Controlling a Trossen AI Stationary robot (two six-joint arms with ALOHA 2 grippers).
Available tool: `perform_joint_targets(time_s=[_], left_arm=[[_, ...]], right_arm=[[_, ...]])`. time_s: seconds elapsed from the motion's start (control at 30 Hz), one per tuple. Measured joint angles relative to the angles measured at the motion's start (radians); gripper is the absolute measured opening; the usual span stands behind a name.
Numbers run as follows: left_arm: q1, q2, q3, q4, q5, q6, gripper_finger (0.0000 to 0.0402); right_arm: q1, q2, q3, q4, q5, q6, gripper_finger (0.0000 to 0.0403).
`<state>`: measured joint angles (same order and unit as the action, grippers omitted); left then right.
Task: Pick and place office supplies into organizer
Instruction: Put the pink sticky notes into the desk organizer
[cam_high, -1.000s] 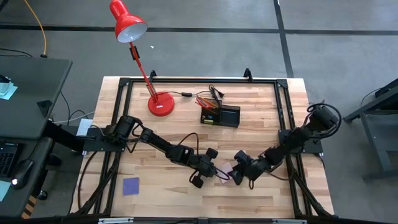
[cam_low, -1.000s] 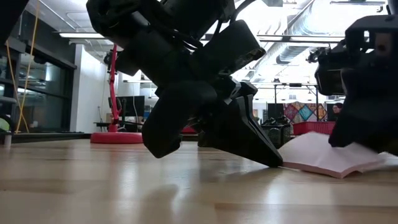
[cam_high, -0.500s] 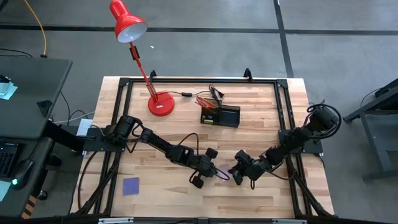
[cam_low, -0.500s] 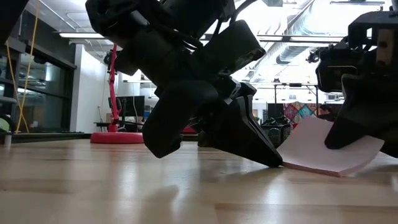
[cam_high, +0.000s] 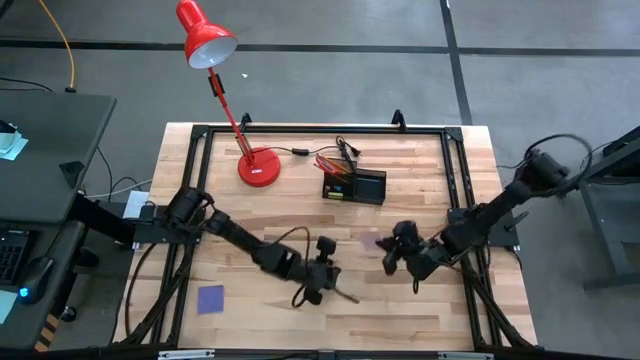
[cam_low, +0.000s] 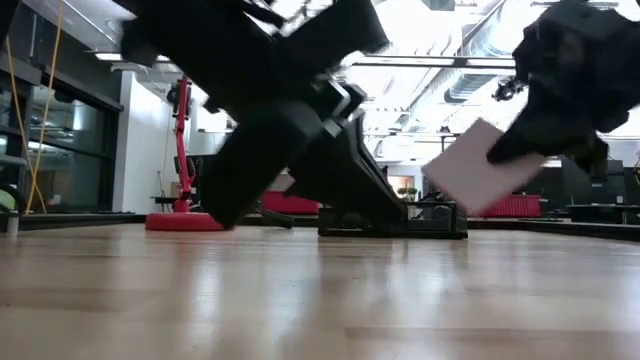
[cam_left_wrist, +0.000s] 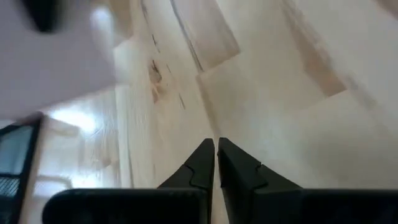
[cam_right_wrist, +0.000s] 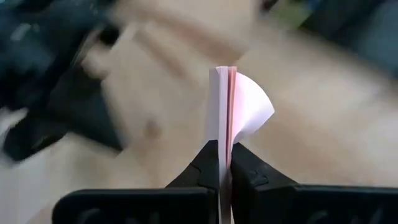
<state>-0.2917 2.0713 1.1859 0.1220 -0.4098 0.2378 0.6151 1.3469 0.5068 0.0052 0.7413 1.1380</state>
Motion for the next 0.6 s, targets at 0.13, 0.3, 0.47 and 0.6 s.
perform_joint_targets(time_s=[0.13,0.3,0.47,0.6], left_arm=[[-0.056,-0.002,-0.033,0.118,-0.127,-0.029,0.0015],[-0.1,-0.007,-0.058,0.212,-0.237,-0.028,0.0015],[-0.117,-0.007,-0.058,0.223,-0.288,-0.029,0.0015],[-0.116,-0.007,-0.058,0.211,-0.291,-0.018,0.0014]], right_arm=[[-0.016,-0.113,0.0,-0.115,0.181,-0.022,0.0001],[-0.097,-0.211,0.0,-0.169,0.279,-0.022,0.0001],[-0.254,-0.268,0.001,-0.139,0.254,-0.074,0.0001],[-0.407,-0.277,0.001,-0.064,0.104,-0.129,0.0001]])
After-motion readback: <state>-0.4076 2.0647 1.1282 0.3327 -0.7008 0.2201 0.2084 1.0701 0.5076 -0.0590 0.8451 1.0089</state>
